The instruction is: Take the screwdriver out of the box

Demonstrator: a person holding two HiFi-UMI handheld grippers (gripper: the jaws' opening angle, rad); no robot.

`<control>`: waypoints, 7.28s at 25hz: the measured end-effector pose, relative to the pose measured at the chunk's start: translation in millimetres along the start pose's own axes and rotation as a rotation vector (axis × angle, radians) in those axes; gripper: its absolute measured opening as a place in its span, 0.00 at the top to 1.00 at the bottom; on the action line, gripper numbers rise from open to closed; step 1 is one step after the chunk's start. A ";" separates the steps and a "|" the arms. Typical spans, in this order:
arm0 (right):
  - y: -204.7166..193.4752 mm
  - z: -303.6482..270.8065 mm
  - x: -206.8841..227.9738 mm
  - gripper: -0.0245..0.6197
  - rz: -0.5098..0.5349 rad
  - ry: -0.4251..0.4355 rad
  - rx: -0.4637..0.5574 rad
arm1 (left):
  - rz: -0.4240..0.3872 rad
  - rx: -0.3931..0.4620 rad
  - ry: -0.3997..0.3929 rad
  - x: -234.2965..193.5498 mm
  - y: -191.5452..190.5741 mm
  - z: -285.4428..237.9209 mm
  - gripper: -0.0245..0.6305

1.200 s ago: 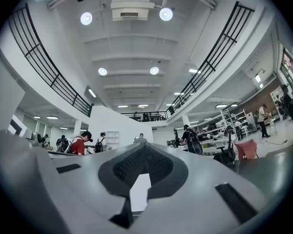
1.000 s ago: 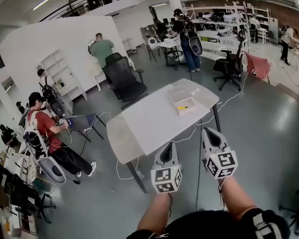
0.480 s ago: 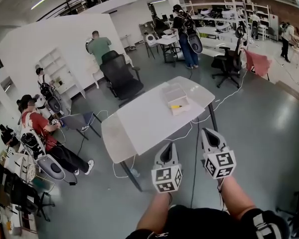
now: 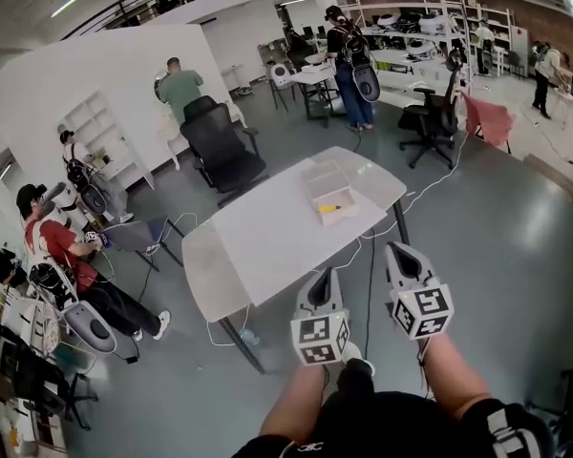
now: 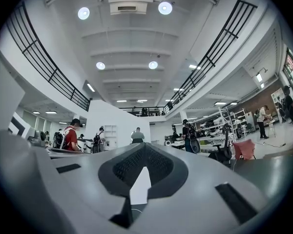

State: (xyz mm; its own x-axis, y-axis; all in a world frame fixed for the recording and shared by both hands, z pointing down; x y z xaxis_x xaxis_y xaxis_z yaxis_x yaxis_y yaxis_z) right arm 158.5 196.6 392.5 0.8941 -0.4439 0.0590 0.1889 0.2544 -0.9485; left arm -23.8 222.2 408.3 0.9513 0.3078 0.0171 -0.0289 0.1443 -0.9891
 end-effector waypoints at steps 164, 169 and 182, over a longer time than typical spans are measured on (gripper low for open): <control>-262.0 -570.6 139.7 0.89 0.179 0.400 -0.362 | 0.037 -0.265 0.305 -302.7 -125.3 -445.5 0.94; -233.8 -565.7 165.5 0.89 0.182 0.274 -0.258 | 0.035 -0.209 0.250 -292.2 -122.3 -463.4 0.94; -207.2 -539.7 207.2 0.89 0.128 0.156 -0.184 | 0.049 -0.138 0.171 -259.9 -116.4 -501.5 0.94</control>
State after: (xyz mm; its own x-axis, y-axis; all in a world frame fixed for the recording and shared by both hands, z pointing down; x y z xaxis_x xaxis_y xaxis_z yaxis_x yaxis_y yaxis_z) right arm 85.5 -411.8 433.3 0.8297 -0.5491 -0.1001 -0.0114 0.1627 -0.9866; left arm -113.7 -346.2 445.7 0.9883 0.1454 -0.0454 -0.0458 -0.0004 -0.9990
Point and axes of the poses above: the fingertips, and each gripper's own axes: z backward along the fingers, x to its right, y out of its top, the point moved 7 cm from there along z, backward along the fingers, and after that the axes turned 8 degrees about x, right-handed, at the moved point
